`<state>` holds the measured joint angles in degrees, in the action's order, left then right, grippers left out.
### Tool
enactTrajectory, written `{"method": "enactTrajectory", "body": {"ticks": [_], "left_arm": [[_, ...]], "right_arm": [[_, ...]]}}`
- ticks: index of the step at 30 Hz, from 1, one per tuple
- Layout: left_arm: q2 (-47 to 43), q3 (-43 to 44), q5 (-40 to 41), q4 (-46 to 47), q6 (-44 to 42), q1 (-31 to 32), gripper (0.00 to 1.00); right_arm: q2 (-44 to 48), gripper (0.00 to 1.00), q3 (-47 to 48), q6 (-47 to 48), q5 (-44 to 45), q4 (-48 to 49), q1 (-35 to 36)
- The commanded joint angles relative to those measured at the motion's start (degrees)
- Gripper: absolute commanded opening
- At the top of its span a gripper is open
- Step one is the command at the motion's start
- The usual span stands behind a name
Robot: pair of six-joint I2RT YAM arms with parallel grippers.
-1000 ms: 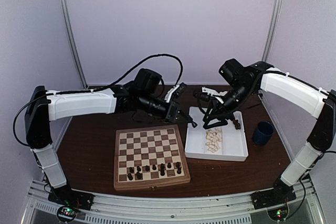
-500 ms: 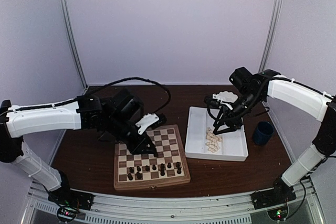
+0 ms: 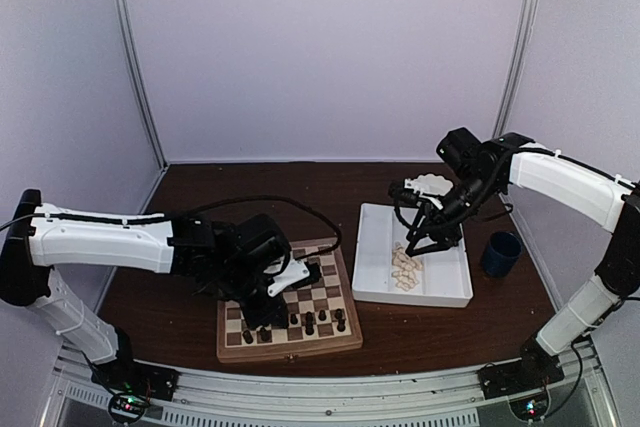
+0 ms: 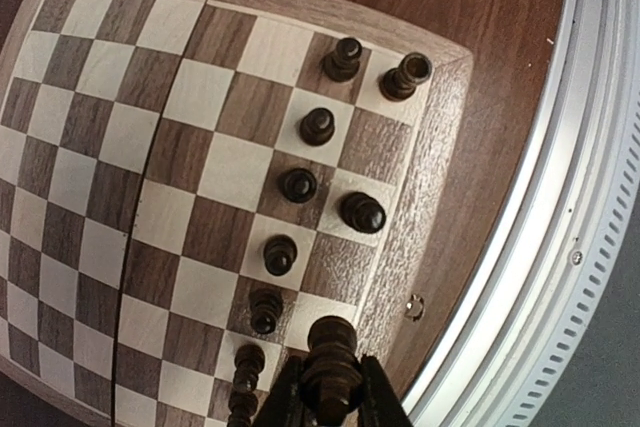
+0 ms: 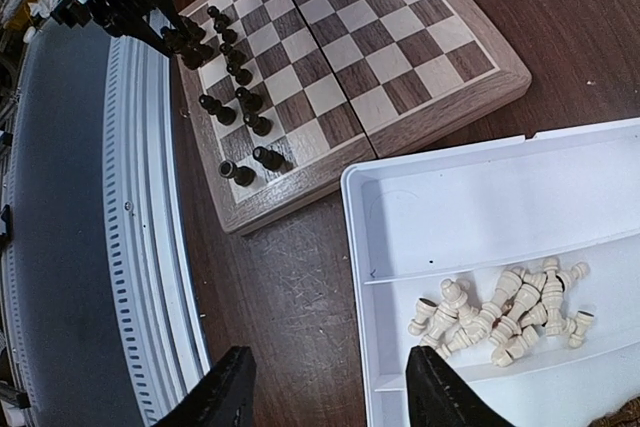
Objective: Set up the chess pieces on the board
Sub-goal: Place the queen at e8.
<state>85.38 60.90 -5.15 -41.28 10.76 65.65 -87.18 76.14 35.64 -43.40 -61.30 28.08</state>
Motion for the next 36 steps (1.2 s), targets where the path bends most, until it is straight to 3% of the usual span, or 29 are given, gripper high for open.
{"method": "enactTrajectory", "body": {"ticks": [1,23,36], "left_arm": [[1.4,-1.3,1.2,4.2,-1.0,0.9,0.09],[3.4,-4.5,2.3,4.5,-0.3,2.6,0.09],[4.4,-5.2,4.3,5.0,0.2,2.6,0.14]], "right_arm": [[1.2,0.56,-1.1,0.0,1.1,0.7,-0.3],[1.0,0.56,-1.5,0.1,1.1,0.8,-0.3],[1.0,0.56,-1.4,0.1,0.8,0.7,-0.3]]}}
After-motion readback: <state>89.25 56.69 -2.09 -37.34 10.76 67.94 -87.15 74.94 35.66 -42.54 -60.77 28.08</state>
